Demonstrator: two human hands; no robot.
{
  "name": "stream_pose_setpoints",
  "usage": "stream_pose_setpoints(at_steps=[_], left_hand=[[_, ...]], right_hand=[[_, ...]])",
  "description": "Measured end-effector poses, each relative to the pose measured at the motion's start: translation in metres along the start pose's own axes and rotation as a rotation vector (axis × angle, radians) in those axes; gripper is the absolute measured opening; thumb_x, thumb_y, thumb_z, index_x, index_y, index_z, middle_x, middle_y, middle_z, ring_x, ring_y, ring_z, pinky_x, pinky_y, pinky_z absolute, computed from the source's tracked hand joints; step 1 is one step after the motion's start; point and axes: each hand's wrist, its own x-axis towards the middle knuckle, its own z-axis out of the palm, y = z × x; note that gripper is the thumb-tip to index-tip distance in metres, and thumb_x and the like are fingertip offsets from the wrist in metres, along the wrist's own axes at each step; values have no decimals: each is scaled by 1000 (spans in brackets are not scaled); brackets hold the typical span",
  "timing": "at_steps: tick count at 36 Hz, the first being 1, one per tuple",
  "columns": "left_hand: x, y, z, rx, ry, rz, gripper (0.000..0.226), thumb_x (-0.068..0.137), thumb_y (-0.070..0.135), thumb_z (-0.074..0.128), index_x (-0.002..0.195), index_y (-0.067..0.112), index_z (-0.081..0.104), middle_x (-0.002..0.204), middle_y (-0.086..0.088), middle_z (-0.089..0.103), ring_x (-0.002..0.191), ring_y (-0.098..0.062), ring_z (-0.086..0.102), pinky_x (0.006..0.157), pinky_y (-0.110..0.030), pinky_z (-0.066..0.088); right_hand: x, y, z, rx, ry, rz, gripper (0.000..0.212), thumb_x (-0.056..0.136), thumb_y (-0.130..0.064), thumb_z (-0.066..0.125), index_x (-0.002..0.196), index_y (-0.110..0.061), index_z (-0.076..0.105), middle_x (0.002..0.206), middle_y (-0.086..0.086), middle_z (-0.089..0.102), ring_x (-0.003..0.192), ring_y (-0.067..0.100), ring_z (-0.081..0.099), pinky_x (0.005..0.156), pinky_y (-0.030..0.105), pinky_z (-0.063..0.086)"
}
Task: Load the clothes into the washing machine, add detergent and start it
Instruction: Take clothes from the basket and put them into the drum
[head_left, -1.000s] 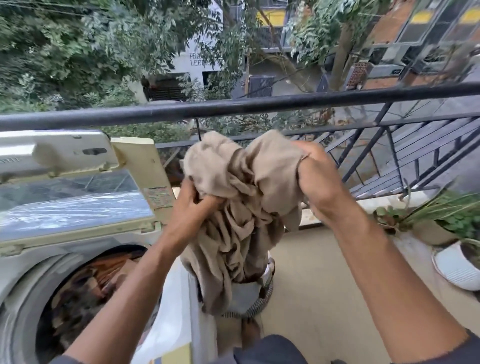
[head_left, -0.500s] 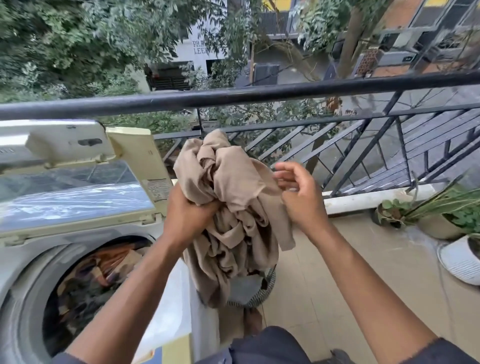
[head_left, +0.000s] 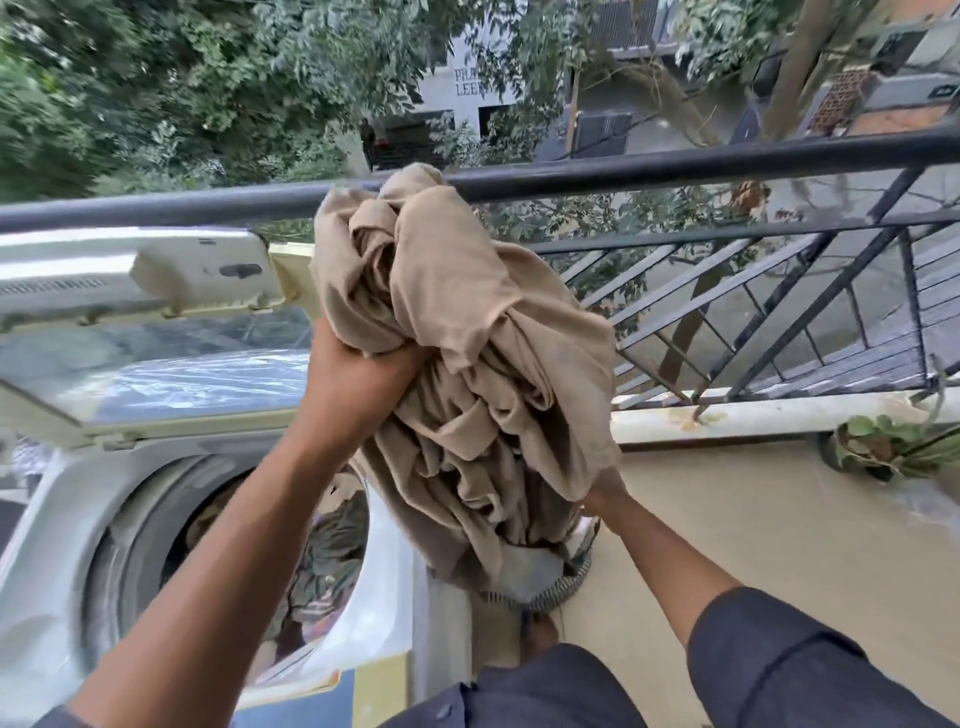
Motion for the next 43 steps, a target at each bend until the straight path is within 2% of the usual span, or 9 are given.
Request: stream_pose_setpoints(at_steps=[3, 7, 11, 14, 17, 21, 28, 34, 43], left_hand=[[-3, -10, 1, 91, 5, -48, 42, 56, 49, 85, 94, 51, 65, 84, 47, 66, 90, 27, 60, 76, -1, 48], [-7, -21, 9, 242, -34, -39, 36, 66, 41, 91, 97, 37, 73, 86, 30, 67, 83, 16, 60, 78, -25, 53], [-15, -27, 21, 361, -20, -8, 49, 68, 45, 80, 103, 11, 76, 96, -9, 76, 85, -21, 66, 73, -39, 52], [-15, -33, 27, 383, 15, -59, 56, 69, 49, 76, 110, 11, 74, 108, -18, 75, 102, -41, 68, 76, -39, 49], [-14, -36, 26, 301, -51, -95, 58, 72, 49, 87, 123, 26, 72, 122, -6, 75, 119, -29, 68, 89, -33, 49], [-12, -33, 23, 147, -319, -119, 46, 48, 73, 84, 89, 54, 76, 94, 35, 75, 101, 20, 64, 89, -13, 52], [-19, -48, 37, 85, -223, -34, 63, 42, 67, 96, 100, 54, 74, 102, 21, 77, 108, -1, 72, 92, -34, 60], [-22, -39, 37, 109, -39, -57, 30, 68, 43, 75, 82, 67, 65, 79, 45, 66, 77, 24, 60, 79, -31, 57], [-10, -24, 29, -22, 57, -92, 40, 72, 40, 76, 85, 74, 62, 88, 45, 68, 87, 23, 62, 86, -23, 57]], right_hand=[[12, 3, -24, 75, 161, -31, 34, 80, -26, 69, 107, -5, 69, 111, 19, 71, 104, 37, 67, 89, 49, 57], [-32, -46, -77, 185, 346, -162, 27, 85, -29, 61, 84, -4, 70, 77, 3, 66, 78, 18, 60, 62, 33, 46], [-82, -89, -122, 360, 360, -345, 30, 97, -29, 60, 81, -6, 71, 72, 6, 74, 73, 23, 73, 61, 42, 62], [-131, -123, -139, 531, 340, -537, 34, 103, -17, 55, 72, -11, 67, 57, -6, 68, 51, 7, 61, 46, 19, 48], [-167, -152, -139, 687, 266, -700, 29, 103, -18, 57, 80, -13, 74, 69, -5, 72, 61, 7, 64, 54, 19, 50], [-183, -177, -112, 639, 98, -844, 19, 100, -10, 56, 106, -16, 73, 101, -8, 77, 97, 7, 69, 84, 23, 55], [-180, -182, -65, 285, -25, -828, 29, 86, -18, 64, 114, -13, 70, 107, 7, 74, 100, 18, 64, 103, 56, 53], [-177, -164, -78, 303, -183, -832, 53, 74, 15, 46, 122, 5, 66, 111, 11, 72, 110, 15, 64, 100, 41, 53], [-93, -68, -61, 436, 326, -453, 47, 82, 19, 54, 113, -12, 71, 99, 6, 76, 90, 16, 71, 76, 30, 56]])
